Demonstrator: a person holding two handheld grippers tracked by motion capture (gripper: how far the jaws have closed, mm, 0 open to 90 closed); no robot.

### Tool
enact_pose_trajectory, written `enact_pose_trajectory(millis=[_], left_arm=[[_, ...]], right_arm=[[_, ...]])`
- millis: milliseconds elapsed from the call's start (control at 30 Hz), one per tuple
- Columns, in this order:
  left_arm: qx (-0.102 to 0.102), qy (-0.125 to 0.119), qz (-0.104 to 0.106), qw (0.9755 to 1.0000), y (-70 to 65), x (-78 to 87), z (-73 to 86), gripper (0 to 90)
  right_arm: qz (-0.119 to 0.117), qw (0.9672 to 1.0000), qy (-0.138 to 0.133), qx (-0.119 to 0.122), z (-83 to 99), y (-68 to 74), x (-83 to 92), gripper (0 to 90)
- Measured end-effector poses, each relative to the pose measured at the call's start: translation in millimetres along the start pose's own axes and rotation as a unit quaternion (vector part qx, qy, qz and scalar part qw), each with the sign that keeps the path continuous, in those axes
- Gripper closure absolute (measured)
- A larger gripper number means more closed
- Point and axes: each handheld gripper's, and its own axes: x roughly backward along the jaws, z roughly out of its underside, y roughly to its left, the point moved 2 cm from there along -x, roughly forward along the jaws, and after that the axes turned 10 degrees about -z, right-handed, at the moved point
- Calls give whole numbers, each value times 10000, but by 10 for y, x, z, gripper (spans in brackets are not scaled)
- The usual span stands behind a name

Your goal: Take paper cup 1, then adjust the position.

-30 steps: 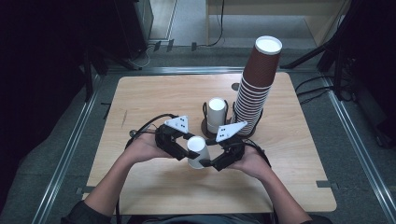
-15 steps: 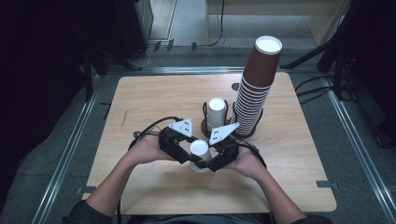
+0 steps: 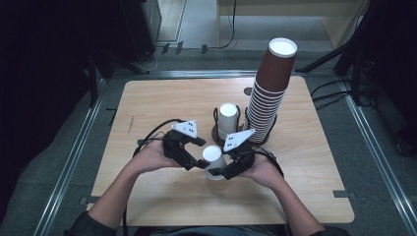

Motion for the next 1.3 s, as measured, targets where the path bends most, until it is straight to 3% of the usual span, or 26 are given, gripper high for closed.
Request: enact_pose_trajectory(millis=[133,267,367,467,867,1300], left_arm=[[169,-44,-54,9998,35,26,66,172],[351,68,-142,9993,64,16,164,153],[505,24,4,9987,85,-3,244,109],[574,-3,-32,9983,80,-26,290,94],[465,-11,15,9989,32,-223,317,85],[601,-87,174,9980,26,-350,330,78]], right_arm=[[63,9999,-82,-86,19,-21,71,287],[119,9996,-143,-189,30,-23,117,288],[140,9993,-259,-209,37,-21,140,288],[182,9989,-353,-233,37,-13,171,289],[158,9958,-863,-264,4,-3,217,292],[0,9879,-1537,-197,-68,37,200,300]])
